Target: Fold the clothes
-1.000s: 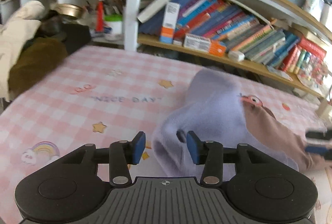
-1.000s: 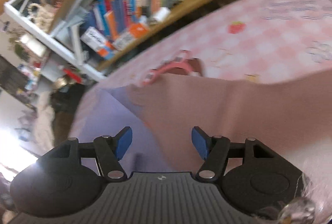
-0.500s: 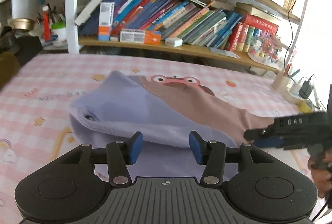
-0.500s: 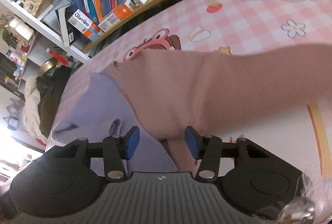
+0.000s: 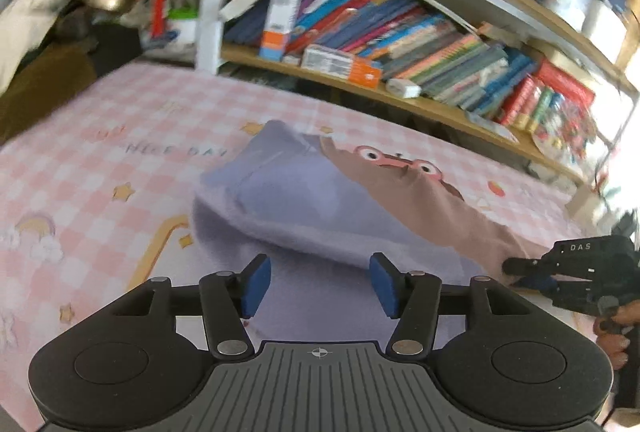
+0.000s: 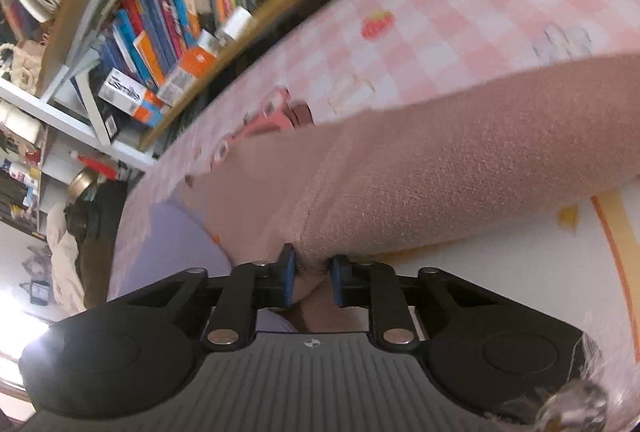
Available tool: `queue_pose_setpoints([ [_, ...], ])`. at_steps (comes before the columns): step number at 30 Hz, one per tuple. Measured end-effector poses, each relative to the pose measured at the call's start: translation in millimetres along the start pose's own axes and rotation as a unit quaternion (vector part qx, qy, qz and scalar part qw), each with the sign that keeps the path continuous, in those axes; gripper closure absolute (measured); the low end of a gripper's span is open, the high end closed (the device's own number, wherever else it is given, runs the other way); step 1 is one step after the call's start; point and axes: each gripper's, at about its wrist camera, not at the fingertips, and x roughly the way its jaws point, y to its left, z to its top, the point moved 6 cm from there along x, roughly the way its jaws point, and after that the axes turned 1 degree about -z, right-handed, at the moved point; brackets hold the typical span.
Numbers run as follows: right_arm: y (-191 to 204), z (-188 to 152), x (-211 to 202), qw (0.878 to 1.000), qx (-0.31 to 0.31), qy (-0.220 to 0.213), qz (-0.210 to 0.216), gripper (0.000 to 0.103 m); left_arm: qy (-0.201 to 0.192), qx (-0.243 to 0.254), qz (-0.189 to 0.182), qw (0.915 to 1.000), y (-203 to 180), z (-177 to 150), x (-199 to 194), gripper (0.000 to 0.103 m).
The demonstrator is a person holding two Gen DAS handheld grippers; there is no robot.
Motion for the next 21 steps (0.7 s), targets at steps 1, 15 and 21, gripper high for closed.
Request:
queue_pose_setpoints([
  [1, 4, 6, 1, 1.0, -0.007, -0.01, 0.001, 0.089, 0.004, -0.02, -0.006, 0.9998, 5, 1, 1, 0.039],
  [15, 4, 24, 1, 0.999, -0.006, -0.038, -0.004, 0.09, 0.048, -0.141, -0.071, 0.9863, -9, 15, 60, 0.09],
  [21, 2, 31, 4, 0.998, -0.015, -0.053, -0.017, 0.091, 0.005, -0.123, -0.084, 0.9888, -8, 25, 39, 0.1],
])
